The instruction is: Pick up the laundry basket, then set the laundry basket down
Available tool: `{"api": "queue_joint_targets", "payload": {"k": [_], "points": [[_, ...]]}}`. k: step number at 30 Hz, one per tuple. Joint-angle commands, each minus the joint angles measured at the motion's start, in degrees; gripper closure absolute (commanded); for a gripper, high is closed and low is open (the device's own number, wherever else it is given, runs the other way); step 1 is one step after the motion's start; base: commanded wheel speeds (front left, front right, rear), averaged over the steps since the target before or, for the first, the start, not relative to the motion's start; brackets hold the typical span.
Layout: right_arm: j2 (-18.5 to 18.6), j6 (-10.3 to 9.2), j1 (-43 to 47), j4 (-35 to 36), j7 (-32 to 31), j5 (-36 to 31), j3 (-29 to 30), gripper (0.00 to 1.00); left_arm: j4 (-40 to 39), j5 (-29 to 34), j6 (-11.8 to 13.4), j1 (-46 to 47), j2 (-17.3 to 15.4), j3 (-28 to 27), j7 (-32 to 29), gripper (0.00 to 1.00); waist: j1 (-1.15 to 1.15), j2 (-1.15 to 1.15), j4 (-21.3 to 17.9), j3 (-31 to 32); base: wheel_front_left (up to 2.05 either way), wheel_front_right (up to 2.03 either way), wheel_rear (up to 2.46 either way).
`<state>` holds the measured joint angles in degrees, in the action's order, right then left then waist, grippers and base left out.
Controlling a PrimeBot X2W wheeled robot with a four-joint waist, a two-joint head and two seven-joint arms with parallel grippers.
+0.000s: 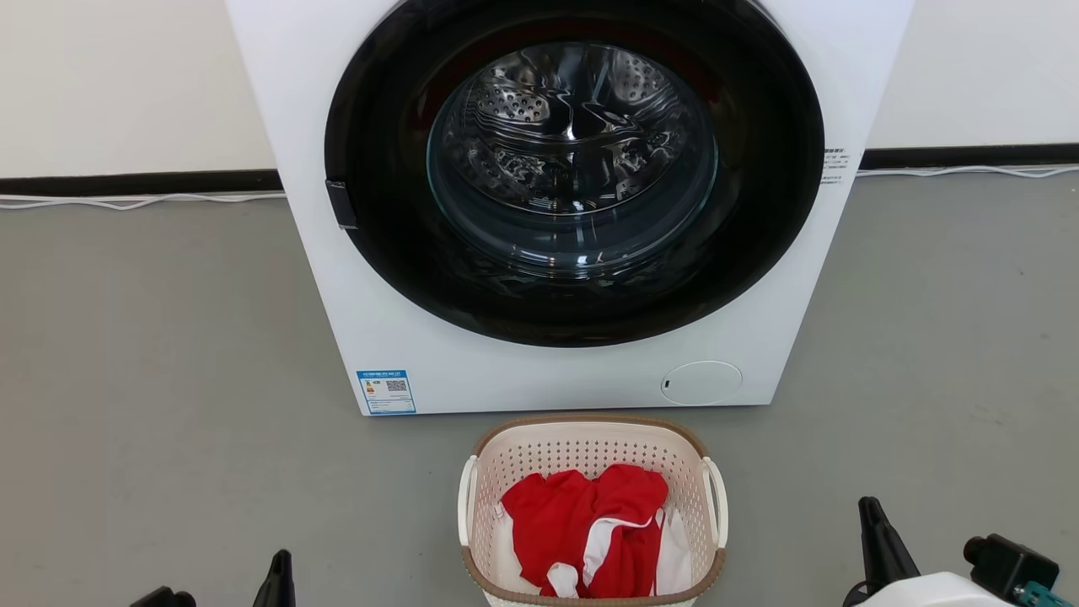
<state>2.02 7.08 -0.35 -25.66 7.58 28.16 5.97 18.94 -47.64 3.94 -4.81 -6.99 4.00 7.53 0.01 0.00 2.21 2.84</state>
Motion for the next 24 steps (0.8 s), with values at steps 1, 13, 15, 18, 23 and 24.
{"api": "queue_joint_targets", "payload": {"k": [1, 13, 15, 18, 23, 24], "points": [[0.5, 0.14, -3.0, 2.0, -0.3, 1.6, 0.0, 1.00, -1.7, -1.3, -0.7, 3.5, -0.3, -1.1, -0.3, 1.00, -0.01, 0.00, 0.0, 0.0, 0.00, 0.00, 0.00], [0.6, 0.18, -3.4, 3.4, -2.3, 10.6, 0.1, 1.00, -2.1, -7.5, -2.3, 4.5, 0.3, -2.4, -2.3, 1.00, -0.01, 0.00, -0.3, -0.5, 0.00, 0.00, 0.00], [0.6, 0.18, -3.4, 3.6, -2.6, 12.1, 0.1, 1.00, -2.2, -8.6, -2.5, 4.7, 0.5, -2.7, -2.6, 1.00, -0.01, 0.00, -0.4, -0.5, 0.00, 0.00, 0.00], [0.6, 0.19, -3.5, 3.9, -3.1, 14.3, 0.1, 1.00, -2.3, -10.1, -2.9, 5.0, 0.6, -3.0, -3.1, 1.00, -0.01, 0.00, -0.5, -0.6, 0.00, 0.00, 0.00], [0.6, 0.21, -3.7, 4.5, -3.9, 18.1, 0.1, 1.00, -2.5, -12.7, -3.6, 5.5, 0.9, -3.6, -3.9, 1.00, -0.01, 0.00, -0.6, -0.8, 0.00, 0.00, 0.00], [0.6, 0.21, -3.8, 4.6, -4.1, 18.8, 0.1, 1.00, -2.6, -13.2, -3.7, 5.5, 0.9, -3.7, -4.1, 1.00, -0.01, 0.00, -0.6, -0.9, 0.00, 0.00, 0.00]]}}
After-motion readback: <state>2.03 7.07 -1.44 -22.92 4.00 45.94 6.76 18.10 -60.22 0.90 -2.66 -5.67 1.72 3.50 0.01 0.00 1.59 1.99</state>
